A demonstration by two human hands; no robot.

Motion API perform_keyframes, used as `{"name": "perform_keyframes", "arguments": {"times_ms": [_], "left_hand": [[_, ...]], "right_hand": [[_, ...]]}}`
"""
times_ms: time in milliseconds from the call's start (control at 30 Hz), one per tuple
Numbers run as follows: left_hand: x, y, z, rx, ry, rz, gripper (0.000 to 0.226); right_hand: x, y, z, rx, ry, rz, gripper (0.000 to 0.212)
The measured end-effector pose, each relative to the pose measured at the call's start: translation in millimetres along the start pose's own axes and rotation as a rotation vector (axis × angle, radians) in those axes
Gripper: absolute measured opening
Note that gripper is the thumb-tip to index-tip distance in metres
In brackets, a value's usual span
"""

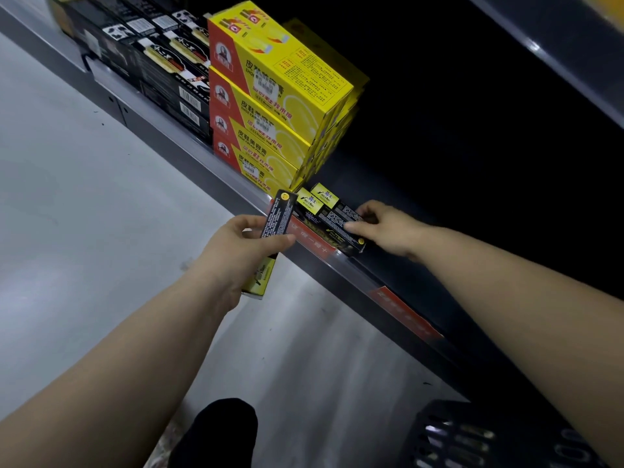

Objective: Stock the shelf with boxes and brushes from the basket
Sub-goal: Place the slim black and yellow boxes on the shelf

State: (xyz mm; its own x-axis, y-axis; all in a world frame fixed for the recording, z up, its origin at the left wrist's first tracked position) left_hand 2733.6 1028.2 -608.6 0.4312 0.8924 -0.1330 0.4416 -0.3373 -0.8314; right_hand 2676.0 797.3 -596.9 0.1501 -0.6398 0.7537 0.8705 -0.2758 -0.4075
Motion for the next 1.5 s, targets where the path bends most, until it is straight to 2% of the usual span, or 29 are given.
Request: {"name": "perform_keyframes", "arguments": {"times_ms": [100,333,467,533,633,700,800,867,933,1000,1100,1167,1233,1300,1400,1500], "left_hand": [[-2,-1,-2,-0.041,-0.008,-0.024,0.044],[-5,-4,-4,-0.132,0.11,-0.089,0.038],[-5,-7,-5,-0.163,0.124,-0.126,0.035],[-6,-8,-7,-0.208,0.168,-0.156,0.031],[-8,-11,-11,-0.349,0.31,-0.196,0.029],[-12,-16,-14,-0.454,0.383,-0.187,0.026],[-19,-22,-18,-0.557,0.503,-0.17,0.023],[-19,-23,-18,-0.579,0.556,-0.214,0.038],[-15,-22,-17,-0.559,0.567,-0.265,0.065],[-13,-20,-12,-0.517,0.571,-0.249,0.078],[-19,-14,-4,-0.454,0.611,-0.155,0.067],[-27,-10,0,-0.423,0.624,-0.107,0.061],[-36,-7,5,-0.403,0.628,-0.061,0.06],[-44,-4,10,-0.378,0.631,-0.009,0.061],[-53,0,11,-0.342,0.644,0.023,0.064],[-60,2,8,-0.324,0.629,0.025,0.065]], "right_hand": [[-6,-1,8,0.049,-0.038,0.071,0.07],[-7,-3,13,0.115,-0.075,0.07,0.073],[6,-2,23,0.194,-0.233,0.05,0.079],[18,-4,34,0.269,-0.29,0.019,0.088],[27,-16,60,0.47,-0.216,0.012,0.097],[25,-25,78,0.603,-0.266,0.027,0.088],[21,-28,92,0.712,-0.391,0.059,0.051],[25,-28,91,0.664,-0.332,0.085,0.037],[38,-27,80,0.554,-0.222,0.062,0.034],[55,-25,59,0.435,-0.21,-0.014,0.034],[66,-20,18,0.197,-0.262,-0.13,0.035],[60,-14,1,0.075,-0.201,-0.196,0.031],[51,-7,-5,0.029,-0.079,-0.255,0.02],[42,2,-4,0.022,-0.032,-0.271,0.025],[27,14,0,0.017,-0.17,-0.214,0.024],[17,24,4,-0.018,-0.195,-0.147,0.046]]}}
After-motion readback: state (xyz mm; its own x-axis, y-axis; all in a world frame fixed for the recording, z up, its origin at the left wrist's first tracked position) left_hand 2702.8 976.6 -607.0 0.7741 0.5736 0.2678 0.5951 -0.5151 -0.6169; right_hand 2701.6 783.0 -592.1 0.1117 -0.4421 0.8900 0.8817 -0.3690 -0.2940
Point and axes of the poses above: each hand's wrist, its own y-axis towards the middle knuckle, its own x-axis out of the back of the hand, z = x × y, the point moved 2 cm from there along y, towards the middle knuckle, and after that the axes turned 15 degrees about x, right-handed, at the moved point
